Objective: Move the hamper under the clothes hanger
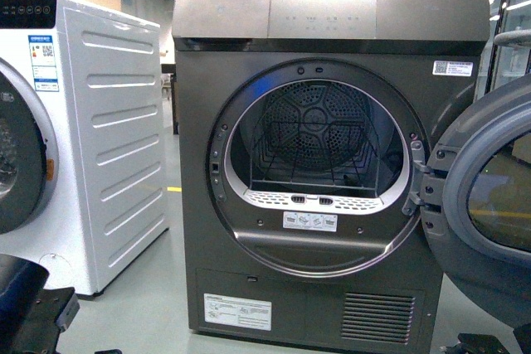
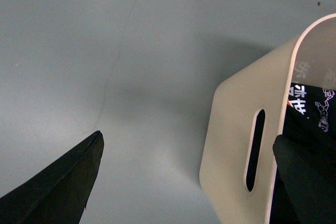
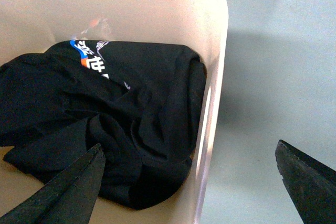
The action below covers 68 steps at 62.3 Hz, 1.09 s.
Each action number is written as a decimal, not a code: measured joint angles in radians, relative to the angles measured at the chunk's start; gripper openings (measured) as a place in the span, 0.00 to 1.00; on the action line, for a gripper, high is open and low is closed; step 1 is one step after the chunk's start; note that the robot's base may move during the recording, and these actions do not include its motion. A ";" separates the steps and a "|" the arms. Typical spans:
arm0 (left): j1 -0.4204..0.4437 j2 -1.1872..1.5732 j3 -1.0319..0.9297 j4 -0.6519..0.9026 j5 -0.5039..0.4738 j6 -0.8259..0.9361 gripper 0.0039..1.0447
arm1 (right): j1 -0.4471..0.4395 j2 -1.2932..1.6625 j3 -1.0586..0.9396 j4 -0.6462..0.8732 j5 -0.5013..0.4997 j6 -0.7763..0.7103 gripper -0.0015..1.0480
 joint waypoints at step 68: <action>-0.119 0.216 0.216 -0.081 0.089 0.036 0.94 | 0.003 0.226 0.129 0.010 0.043 0.013 0.92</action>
